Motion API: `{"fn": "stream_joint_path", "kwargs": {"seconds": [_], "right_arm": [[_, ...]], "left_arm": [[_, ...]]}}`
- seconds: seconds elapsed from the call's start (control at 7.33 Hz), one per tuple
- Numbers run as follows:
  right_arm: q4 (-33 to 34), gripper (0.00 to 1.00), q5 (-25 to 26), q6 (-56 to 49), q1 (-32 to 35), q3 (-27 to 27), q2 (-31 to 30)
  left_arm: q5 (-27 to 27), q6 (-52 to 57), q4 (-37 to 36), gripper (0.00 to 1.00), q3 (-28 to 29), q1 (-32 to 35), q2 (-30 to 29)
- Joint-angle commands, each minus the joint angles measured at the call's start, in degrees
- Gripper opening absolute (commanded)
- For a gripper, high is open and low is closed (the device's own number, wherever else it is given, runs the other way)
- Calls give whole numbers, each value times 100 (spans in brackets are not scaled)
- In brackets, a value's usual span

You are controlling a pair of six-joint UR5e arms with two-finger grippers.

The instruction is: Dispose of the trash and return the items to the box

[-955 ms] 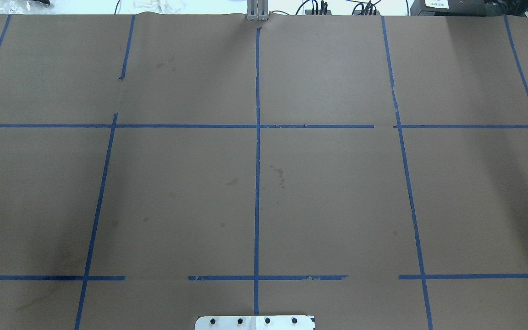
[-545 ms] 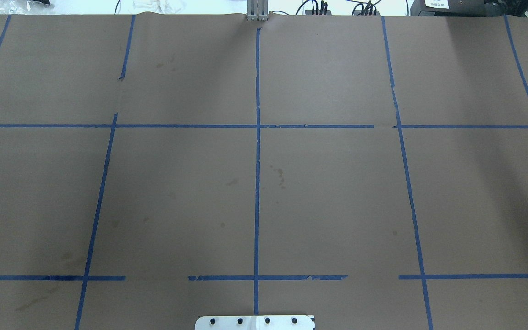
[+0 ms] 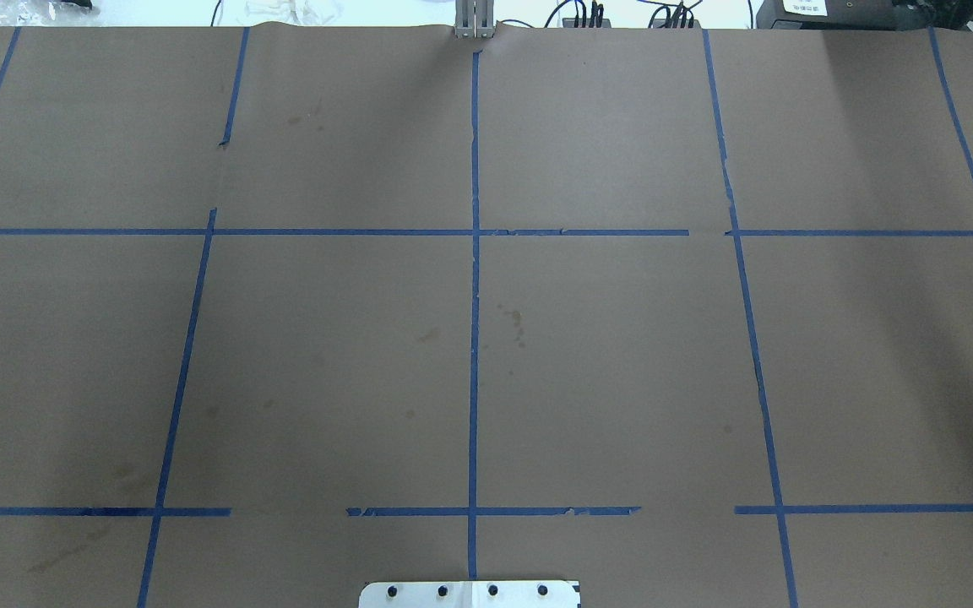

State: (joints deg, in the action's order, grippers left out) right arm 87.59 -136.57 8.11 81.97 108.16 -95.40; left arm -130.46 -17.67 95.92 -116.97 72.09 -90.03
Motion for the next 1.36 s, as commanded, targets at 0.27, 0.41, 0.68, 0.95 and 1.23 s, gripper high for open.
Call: {"fn": "stream_joint_path", "kwargs": {"seconds": [0.27,0.41,0.68,0.95,1.23], "right_arm": [[4,100,296,-422,30,-41,-110],[12,100,394,-572,-5,-50,-198],[12,100,404,-609,-364,-154,-278],[-5,100,369,-653,-357,-243,-243],[-31,100,307,-662,-252,-243,-313]], "left_arm": [[-24,889,621,99,1132,-11,22],[-41,845,577,99,1124,-2,-49],[-717,1132,226,99,1150,713,-93],[-175,1968,216,99,1150,859,-15],[-191,1734,242,100,1149,859,221]]}}
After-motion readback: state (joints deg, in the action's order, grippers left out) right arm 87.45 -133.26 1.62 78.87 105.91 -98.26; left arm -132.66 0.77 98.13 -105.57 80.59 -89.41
